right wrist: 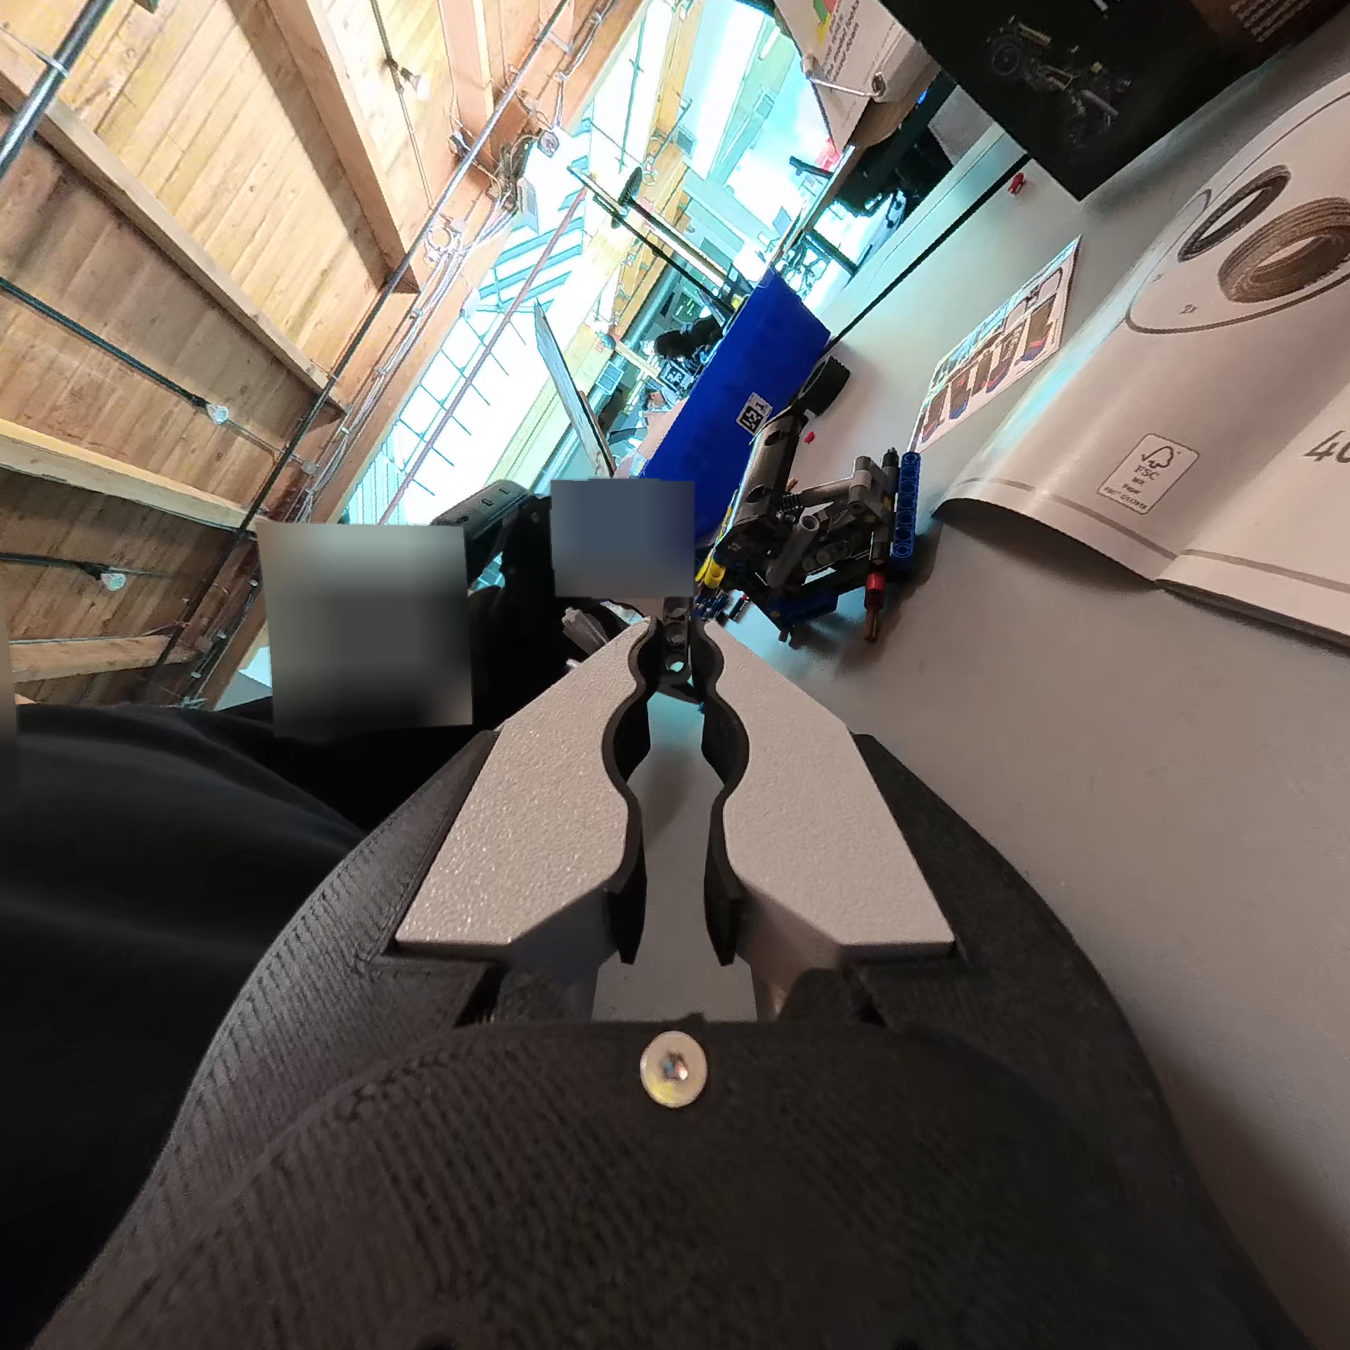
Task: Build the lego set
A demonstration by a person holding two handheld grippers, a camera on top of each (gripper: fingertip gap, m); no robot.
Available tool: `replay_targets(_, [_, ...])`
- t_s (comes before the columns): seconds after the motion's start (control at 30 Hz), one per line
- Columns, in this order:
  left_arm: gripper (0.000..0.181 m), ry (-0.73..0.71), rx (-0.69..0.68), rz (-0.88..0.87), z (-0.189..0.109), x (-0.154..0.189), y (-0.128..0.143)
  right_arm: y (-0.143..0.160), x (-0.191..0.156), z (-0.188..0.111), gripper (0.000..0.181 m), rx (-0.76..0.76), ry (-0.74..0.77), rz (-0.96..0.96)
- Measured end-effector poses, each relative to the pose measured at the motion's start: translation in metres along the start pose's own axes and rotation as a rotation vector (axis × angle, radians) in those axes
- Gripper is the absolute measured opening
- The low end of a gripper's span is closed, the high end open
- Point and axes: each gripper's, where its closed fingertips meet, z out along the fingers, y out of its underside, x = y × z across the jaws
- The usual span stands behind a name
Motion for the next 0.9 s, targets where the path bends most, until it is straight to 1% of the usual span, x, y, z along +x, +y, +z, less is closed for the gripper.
replay_targets(0.1, [0.012, 0.033, 0.036, -0.023, 0.004, 0.003, -0.004, 0.001, 0.0, 0.0, 0.006, -0.002, 0.006, -0.012])
replay_targets(0.13, [0.008, 0.036, 0.043, -0.034, 0.004, 0.004, -0.005, 0.001, 0.0, 0.0, 0.006, -0.002, 0.007, -0.013])
replay_targets(0.2, [0.007, 0.021, 0.059, -0.075, 0.004, 0.004, -0.005, 0.001, 0.0, 0.0, 0.006, -0.002, 0.005, -0.013])
replay_targets(0.3, [0.001, -0.033, 0.082, -0.189, 0.005, 0.001, -0.007, -0.001, 0.0, -0.001, 0.006, 0.012, 0.002, -0.011])
replay_targets(0.47, [0.001, -0.177, 0.075, -0.426, 0.009, -0.004, -0.015, -0.009, 0.0, -0.005, 0.006, 0.058, -0.011, 0.019])
replay_targets(0.57, [0.001, -0.238, 0.091, -0.529, 0.014, -0.005, -0.025, -0.01, -0.001, -0.006, 0.006, 0.061, -0.026, 0.032])
replay_targets(0.67, [0.001, -0.285, 0.142, -0.604, 0.02, -0.009, -0.04, -0.01, -0.002, -0.007, 0.006, 0.062, -0.042, 0.047])
replay_targets(0.8, [0.001, -0.316, 0.24, -0.671, 0.029, -0.017, -0.061, -0.01, -0.002, -0.007, 0.006, 0.059, -0.049, 0.056])
replay_targets(0.9, [0.001, -0.343, 0.272, -0.686, 0.033, -0.023, -0.068, -0.01, -0.003, -0.007, 0.006, 0.057, -0.058, 0.056])
